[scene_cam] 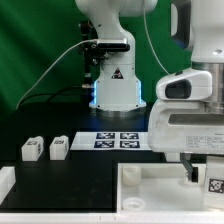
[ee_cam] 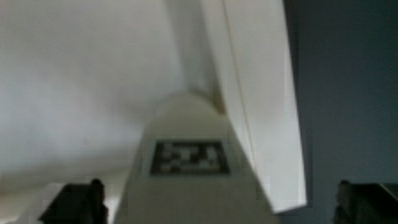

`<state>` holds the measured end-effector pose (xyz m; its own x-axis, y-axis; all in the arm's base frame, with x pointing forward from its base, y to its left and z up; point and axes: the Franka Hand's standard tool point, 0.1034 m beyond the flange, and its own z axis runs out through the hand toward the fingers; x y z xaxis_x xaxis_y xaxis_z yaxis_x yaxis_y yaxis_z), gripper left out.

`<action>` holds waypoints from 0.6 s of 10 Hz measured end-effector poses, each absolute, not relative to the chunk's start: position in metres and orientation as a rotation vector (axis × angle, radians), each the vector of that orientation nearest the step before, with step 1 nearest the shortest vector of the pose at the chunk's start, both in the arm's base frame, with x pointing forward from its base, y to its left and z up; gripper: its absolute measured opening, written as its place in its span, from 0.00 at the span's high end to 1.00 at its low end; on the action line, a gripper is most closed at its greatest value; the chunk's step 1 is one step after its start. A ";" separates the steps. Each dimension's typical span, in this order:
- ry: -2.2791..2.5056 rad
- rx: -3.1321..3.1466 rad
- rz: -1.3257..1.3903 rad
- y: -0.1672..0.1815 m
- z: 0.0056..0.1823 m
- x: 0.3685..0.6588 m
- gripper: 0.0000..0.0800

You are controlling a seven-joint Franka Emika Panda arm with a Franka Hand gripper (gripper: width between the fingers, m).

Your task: Assemble one leg

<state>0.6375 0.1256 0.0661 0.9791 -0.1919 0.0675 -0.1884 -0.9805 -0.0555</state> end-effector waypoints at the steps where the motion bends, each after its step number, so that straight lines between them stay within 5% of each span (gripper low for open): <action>1: 0.358 -3.072 -0.110 0.125 0.064 0.635 0.19; 4: 0.624 -3.024 -0.099 0.123 0.063 0.634 0.64; 6: 0.931 -2.943 -0.087 0.120 0.062 0.634 0.64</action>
Offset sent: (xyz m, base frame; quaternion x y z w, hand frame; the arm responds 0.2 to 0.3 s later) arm 0.0000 0.0000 0.0000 0.0000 0.0000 0.1790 0.9838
